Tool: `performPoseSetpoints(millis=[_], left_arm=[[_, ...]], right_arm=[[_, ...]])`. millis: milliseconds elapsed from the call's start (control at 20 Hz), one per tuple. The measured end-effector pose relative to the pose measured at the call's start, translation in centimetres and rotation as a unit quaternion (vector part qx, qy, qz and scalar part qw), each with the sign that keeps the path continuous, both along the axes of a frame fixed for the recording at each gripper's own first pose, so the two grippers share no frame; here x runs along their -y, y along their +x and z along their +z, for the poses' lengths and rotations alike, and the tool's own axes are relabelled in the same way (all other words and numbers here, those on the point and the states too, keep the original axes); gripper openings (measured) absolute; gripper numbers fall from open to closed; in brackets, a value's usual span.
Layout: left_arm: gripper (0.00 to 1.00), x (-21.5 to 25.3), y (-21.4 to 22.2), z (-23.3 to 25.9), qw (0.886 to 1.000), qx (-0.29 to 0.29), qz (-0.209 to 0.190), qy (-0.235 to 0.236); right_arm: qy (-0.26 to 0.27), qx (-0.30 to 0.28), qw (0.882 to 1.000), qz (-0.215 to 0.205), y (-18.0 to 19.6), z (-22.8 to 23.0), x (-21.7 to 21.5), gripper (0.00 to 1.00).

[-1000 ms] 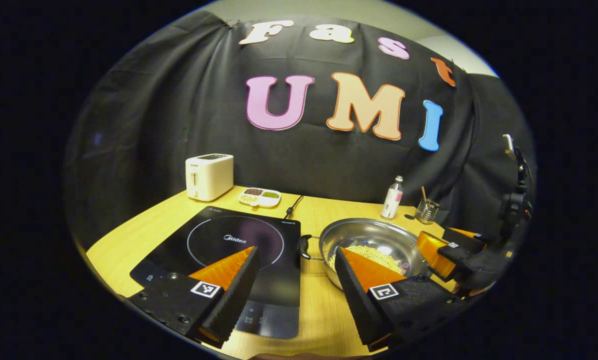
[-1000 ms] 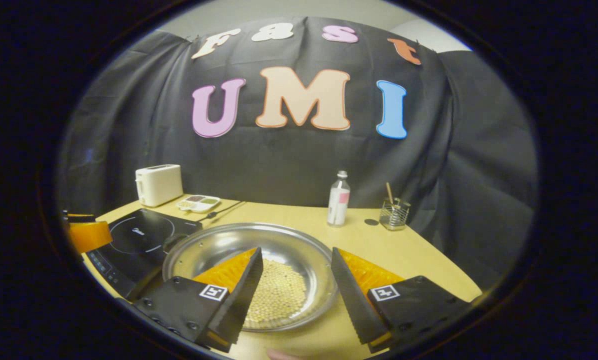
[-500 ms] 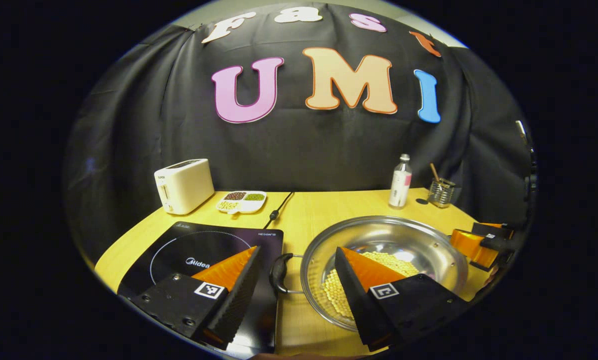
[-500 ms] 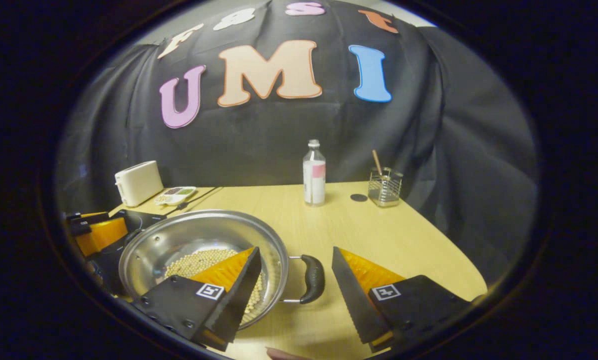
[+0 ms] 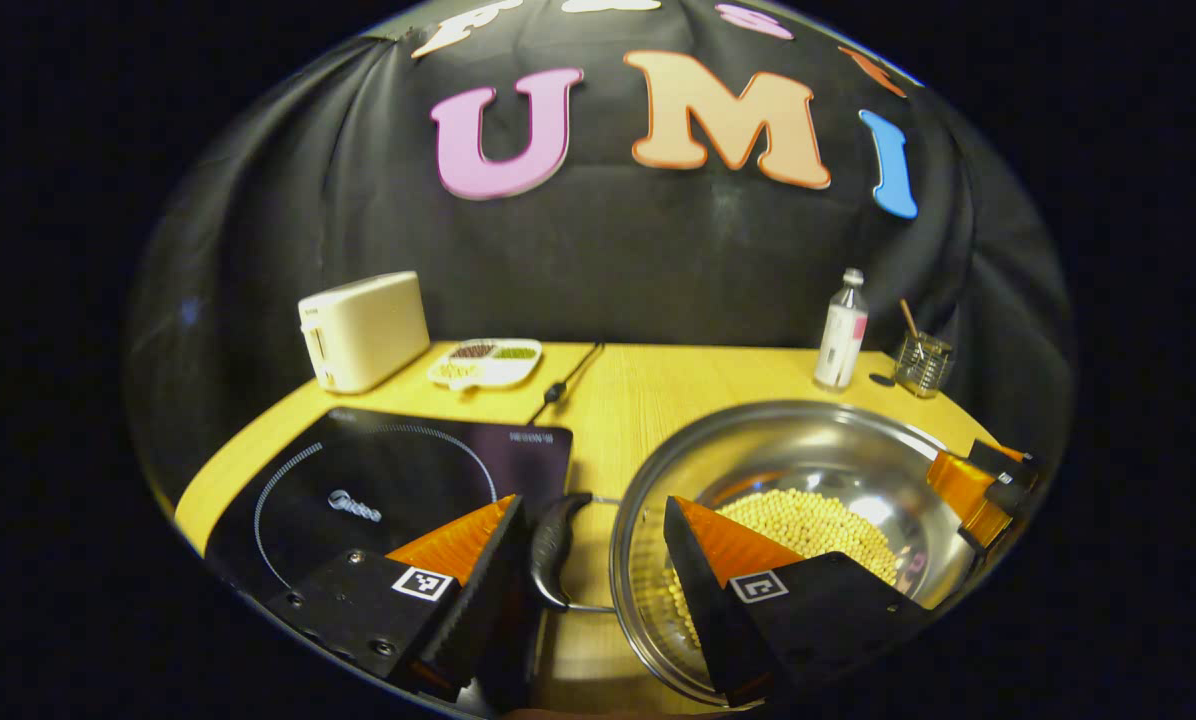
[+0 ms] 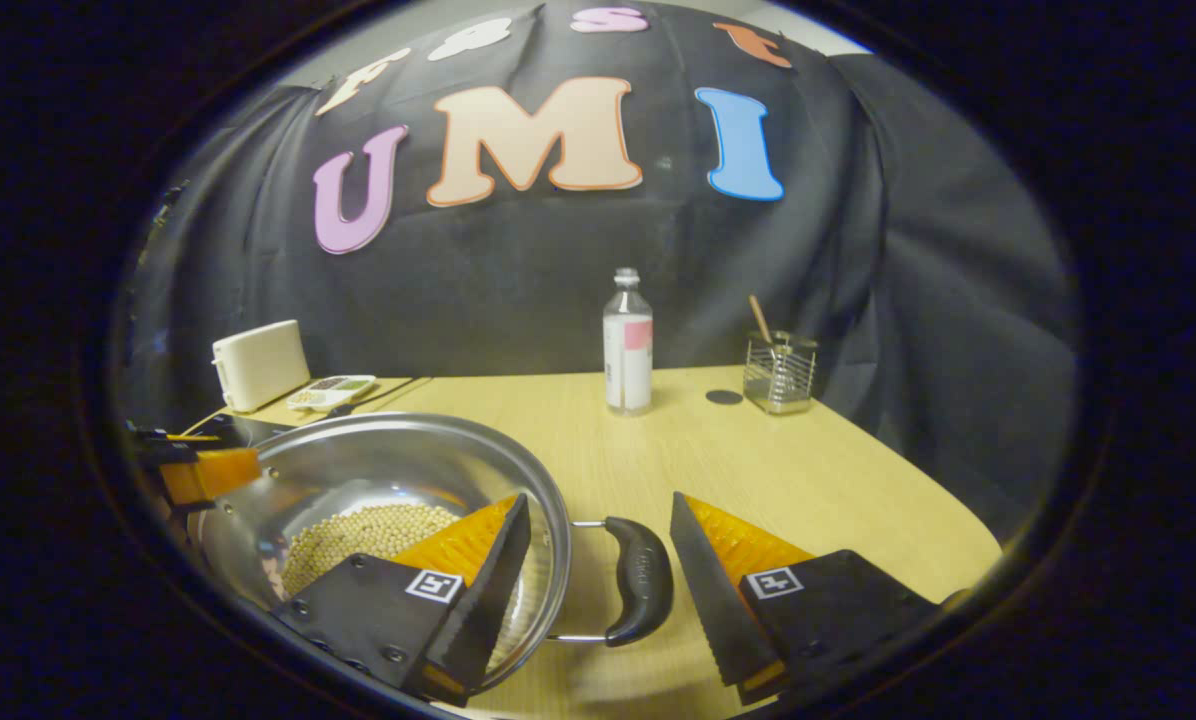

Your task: First push the handle of the pot to place it horizontally, then grasp the pot with both hands and set it on the induction cooktop.

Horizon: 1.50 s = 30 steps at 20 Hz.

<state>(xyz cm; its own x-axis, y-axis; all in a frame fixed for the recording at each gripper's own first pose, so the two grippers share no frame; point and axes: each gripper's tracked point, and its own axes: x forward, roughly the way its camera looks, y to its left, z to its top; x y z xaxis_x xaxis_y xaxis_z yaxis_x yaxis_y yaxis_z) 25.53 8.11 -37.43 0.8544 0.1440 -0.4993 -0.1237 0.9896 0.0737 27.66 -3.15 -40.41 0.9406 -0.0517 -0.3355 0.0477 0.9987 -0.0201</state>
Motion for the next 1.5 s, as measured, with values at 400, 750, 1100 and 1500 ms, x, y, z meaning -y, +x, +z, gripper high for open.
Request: performPoseSetpoints(millis=[400,750,1100,1500], left_arm=[[0.76,-0.6,0.5,0.8,1.0,0.013,0.006,0.027],[0.66,-0.4,1.4,-0.1,0.999,0.013,-0.03,0.024],[0.61,0.6,1.1,0.8,1.0,0.009,-0.028,0.002],[0.6,-1.0,0.3,3.8,0.999,0.024,-0.024,0.004]], right_arm=[[0.046,-0.016,0.999,0.002,-0.5,-0.5,0.2,0.6],[0.046,-0.018,0.999,-0.006,-1.1,-0.1,2.5,0.62],[0.063,-0.031,0.997,-0.006,-0.8,-0.1,2.7,0.5],[0.074,-0.035,0.997,-0.003,-1.6,2.2,0.7,0.44]])
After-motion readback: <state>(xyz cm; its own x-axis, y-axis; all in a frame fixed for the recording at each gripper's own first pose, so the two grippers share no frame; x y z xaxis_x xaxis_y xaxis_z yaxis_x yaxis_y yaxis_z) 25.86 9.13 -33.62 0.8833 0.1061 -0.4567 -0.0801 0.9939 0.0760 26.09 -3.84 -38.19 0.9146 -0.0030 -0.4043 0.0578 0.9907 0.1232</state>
